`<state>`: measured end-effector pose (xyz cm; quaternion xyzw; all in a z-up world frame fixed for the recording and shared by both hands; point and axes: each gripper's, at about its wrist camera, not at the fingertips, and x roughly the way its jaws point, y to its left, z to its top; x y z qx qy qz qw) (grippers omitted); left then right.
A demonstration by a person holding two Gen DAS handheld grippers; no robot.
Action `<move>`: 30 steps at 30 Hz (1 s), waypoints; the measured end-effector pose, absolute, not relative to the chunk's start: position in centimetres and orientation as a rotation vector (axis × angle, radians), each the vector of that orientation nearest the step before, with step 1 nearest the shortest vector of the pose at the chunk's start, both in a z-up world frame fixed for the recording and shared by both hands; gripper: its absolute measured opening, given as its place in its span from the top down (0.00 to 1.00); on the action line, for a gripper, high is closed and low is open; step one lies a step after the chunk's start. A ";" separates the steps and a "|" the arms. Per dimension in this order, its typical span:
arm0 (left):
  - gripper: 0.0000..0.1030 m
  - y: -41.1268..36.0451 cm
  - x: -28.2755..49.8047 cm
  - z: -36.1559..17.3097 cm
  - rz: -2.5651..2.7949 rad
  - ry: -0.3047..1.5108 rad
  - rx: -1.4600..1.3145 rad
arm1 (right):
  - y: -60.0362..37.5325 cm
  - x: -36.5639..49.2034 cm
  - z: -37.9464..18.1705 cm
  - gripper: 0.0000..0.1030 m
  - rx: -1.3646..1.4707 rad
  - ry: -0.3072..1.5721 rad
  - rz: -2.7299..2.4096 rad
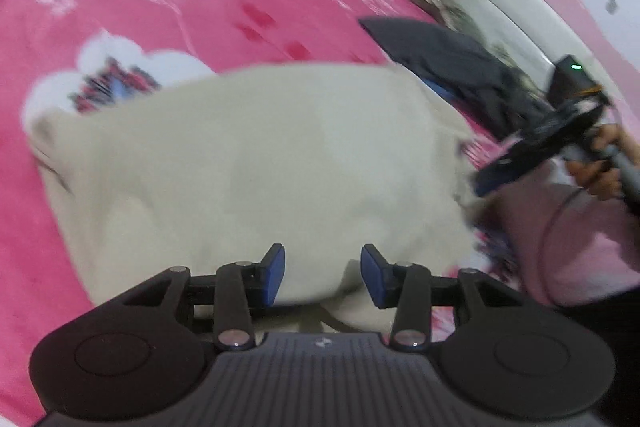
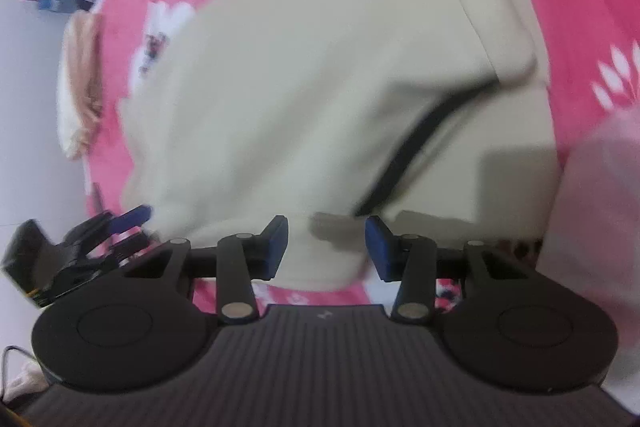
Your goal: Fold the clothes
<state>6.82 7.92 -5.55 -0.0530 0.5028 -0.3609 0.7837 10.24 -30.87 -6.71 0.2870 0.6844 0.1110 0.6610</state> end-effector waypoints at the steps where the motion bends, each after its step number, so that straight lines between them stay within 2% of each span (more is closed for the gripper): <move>1: 0.58 7.9 6.7 -5.7 -0.794 1.099 -0.130 | -30.8 10.0 -7.2 0.57 0.660 1.557 0.241; 8: 0.56 9.0 6.5 -7.4 -0.792 1.191 -0.288 | -32.0 9.3 -9.6 0.54 0.788 1.505 0.159; 14: 0.49 7.8 6.5 -8.7 -0.822 1.219 -0.248 | -32.7 8.4 -10.3 0.54 0.882 1.435 0.136; 19: 0.49 7.1 6.6 -9.4 -0.850 1.304 -0.263 | -32.5 8.4 -10.1 0.54 0.893 1.416 0.125; 24: 0.48 6.6 5.3 -9.9 -0.833 1.301 -0.169 | -32.8 8.5 -10.2 0.54 0.904 1.397 0.111; 29: 0.49 7.5 6.2 -10.6 -0.737 1.252 -0.323 | -32.7 8.6 -10.3 0.54 0.907 1.362 0.112; 30: 0.49 7.7 6.3 -10.6 -0.727 1.237 -0.359 | -32.6 8.5 -10.2 0.58 0.901 1.354 0.112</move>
